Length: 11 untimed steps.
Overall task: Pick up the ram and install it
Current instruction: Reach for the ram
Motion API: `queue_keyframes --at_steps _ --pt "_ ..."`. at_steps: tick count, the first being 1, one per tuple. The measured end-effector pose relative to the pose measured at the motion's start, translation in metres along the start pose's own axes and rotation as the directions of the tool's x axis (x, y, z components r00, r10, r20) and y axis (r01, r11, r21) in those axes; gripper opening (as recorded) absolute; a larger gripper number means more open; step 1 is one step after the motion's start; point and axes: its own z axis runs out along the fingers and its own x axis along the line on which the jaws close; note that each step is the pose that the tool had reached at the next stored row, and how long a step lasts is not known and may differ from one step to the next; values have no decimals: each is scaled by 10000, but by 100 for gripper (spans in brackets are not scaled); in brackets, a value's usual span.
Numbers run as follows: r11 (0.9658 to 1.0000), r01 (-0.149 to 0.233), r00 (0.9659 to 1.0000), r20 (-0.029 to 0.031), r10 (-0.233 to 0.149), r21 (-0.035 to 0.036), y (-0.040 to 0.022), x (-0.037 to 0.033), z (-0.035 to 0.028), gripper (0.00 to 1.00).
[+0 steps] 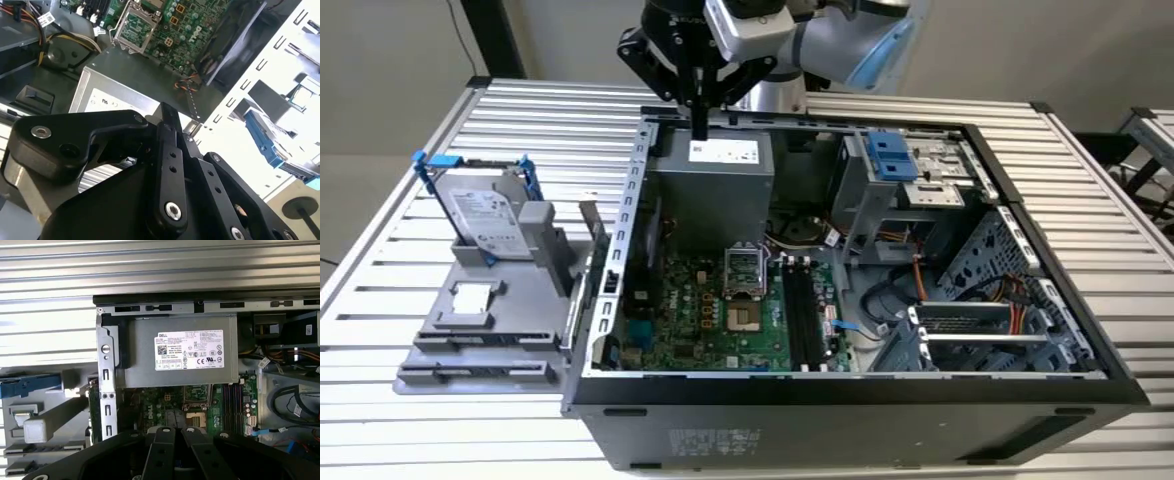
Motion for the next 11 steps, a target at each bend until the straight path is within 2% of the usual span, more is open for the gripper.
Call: queue_keyframes --at_steps 7,11 --pt "9999 108 9999 -3 -108 -2 -8 81 -2 0" --pt "9997 245 9997 -6 -245 -5 -15 155 -4 0"
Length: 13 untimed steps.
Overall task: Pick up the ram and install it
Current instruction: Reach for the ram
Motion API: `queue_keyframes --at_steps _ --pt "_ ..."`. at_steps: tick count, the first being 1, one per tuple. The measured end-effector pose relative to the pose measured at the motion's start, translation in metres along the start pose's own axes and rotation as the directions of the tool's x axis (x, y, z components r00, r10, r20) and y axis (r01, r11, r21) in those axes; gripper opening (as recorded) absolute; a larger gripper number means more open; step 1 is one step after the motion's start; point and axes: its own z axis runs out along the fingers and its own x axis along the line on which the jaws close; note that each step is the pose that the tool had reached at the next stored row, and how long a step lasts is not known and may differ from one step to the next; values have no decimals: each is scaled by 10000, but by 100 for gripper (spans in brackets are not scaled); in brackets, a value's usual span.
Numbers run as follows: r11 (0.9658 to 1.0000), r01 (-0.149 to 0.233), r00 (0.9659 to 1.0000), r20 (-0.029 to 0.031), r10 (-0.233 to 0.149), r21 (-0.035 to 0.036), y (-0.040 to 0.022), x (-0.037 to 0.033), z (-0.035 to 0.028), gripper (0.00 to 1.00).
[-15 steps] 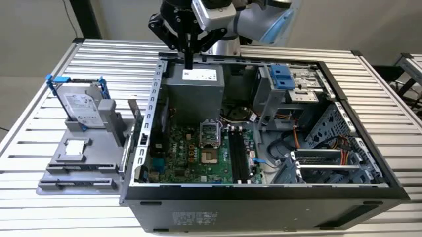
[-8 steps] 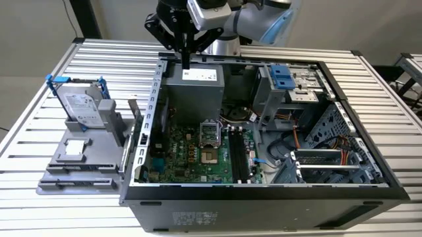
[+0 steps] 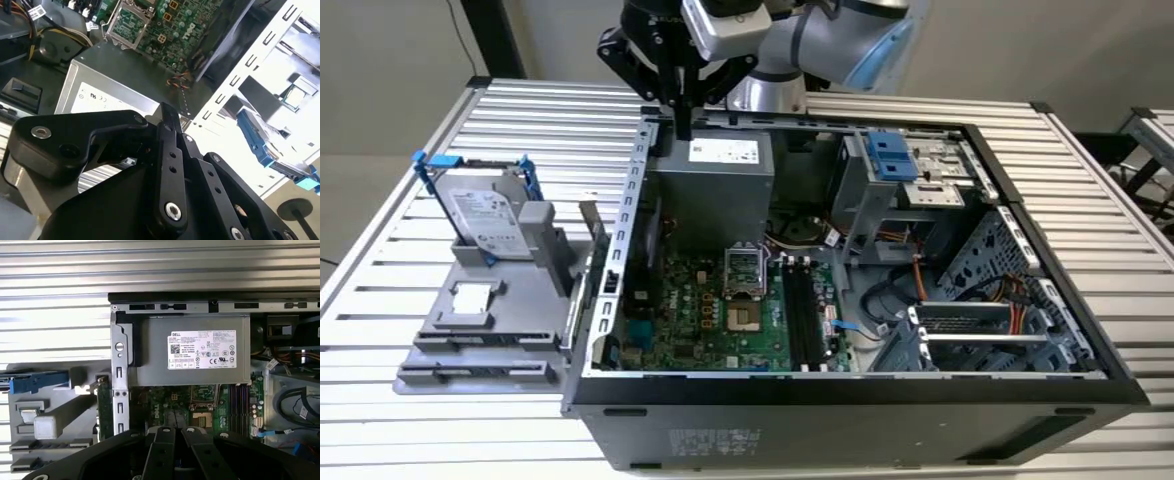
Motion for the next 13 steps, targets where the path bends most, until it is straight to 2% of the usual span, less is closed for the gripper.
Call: queue_keyframes --at_steps 13 --pt "9997 256 9997 13 -256 -8 -24 218 -5 0"
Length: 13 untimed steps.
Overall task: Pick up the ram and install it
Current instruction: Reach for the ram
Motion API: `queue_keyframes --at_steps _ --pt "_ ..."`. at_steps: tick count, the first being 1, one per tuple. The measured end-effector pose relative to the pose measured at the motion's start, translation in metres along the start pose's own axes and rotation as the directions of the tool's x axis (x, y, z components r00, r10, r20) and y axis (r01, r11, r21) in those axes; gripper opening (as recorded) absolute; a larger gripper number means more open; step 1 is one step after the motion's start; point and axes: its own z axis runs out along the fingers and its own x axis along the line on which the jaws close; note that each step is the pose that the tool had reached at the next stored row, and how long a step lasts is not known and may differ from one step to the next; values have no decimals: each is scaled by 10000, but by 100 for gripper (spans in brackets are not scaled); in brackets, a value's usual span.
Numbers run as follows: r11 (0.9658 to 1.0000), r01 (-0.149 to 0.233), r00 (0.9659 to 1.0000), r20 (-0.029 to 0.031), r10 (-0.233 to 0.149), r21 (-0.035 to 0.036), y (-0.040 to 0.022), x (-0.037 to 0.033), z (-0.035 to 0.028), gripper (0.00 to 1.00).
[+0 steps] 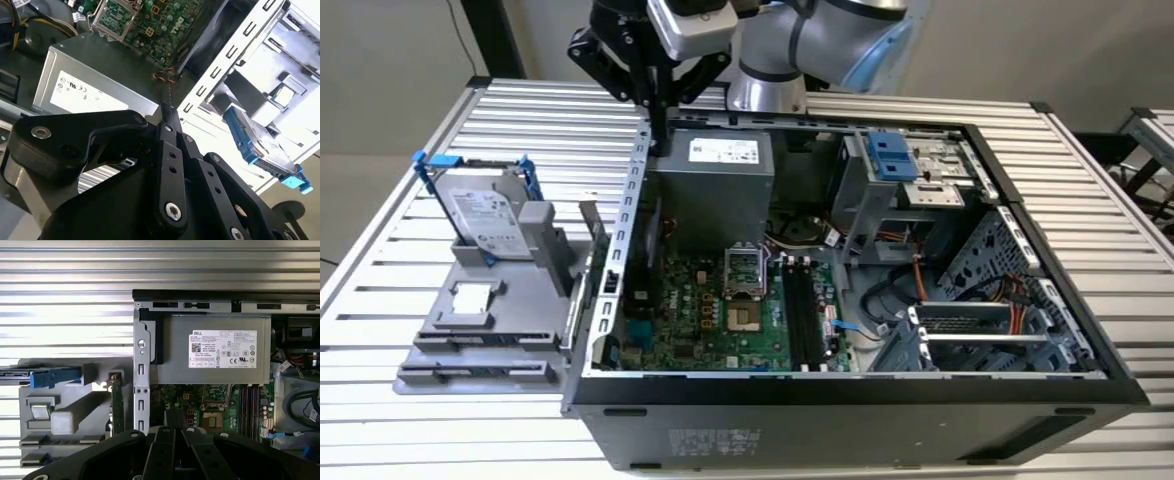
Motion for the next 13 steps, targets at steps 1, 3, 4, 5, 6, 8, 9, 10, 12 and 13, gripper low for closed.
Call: queue_keyframes --at_steps 1,3,4,5,6,8,9,10,12,13 --pt "10000 11 10000 1 -11 0 -1 16 -1 0" --pt "10000 36 10000 3 -36 -2 -3 49 -1 0" --pt "10000 48 10000 4 -48 -1 -5 67 -2 0" --pt "10000 59 10000 4 -59 -2 -6 84 -2 0" --pt "10000 70 10000 5 -70 -2 -8 101 -3 0" --pt "10000 90 10000 6 -90 -2 -12 132 -4 0" --pt "10000 99 10000 7 -99 -2 -14 148 -4 0" --pt "9999 107 9999 8 -107 -3 -16 164 -4 0" --pt "9999 123 9999 8 -123 -3 -20 195 -5 0" --pt "9999 131 9999 8 -131 -3 -22 211 -6 0"
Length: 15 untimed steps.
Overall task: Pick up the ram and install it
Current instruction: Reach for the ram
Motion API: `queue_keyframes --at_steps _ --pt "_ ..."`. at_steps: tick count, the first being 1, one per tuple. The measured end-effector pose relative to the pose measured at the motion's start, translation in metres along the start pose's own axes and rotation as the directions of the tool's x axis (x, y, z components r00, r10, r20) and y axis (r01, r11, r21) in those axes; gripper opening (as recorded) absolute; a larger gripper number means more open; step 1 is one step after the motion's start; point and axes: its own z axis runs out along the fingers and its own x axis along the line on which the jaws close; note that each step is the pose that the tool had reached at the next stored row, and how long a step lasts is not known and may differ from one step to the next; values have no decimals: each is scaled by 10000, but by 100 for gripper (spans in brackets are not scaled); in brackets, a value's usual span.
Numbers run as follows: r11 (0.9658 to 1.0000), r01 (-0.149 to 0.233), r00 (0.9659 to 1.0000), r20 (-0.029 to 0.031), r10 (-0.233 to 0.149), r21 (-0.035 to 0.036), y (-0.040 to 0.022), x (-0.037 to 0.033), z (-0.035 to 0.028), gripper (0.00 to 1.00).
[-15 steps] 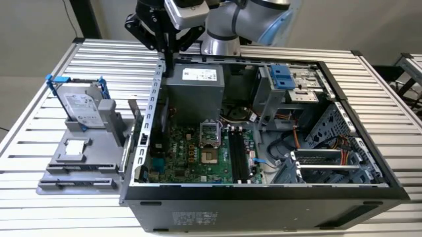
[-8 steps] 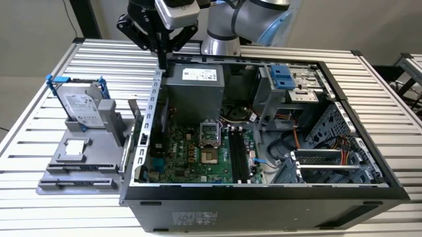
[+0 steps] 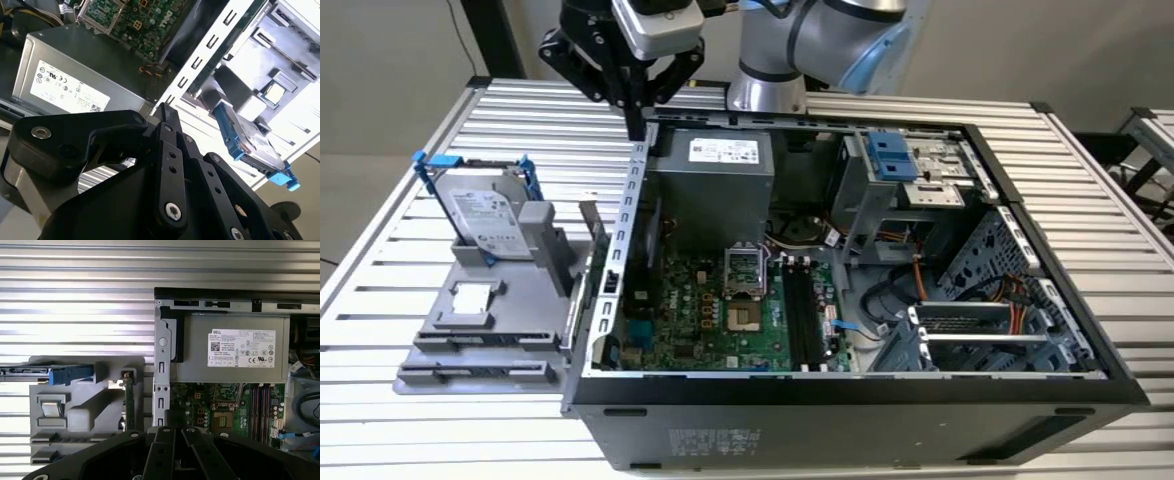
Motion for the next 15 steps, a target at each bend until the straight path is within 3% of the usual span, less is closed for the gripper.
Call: queue_keyframes --at_steps 15 --pt "10000 78 10000 4 -78 -2 -37 315 -9 0"
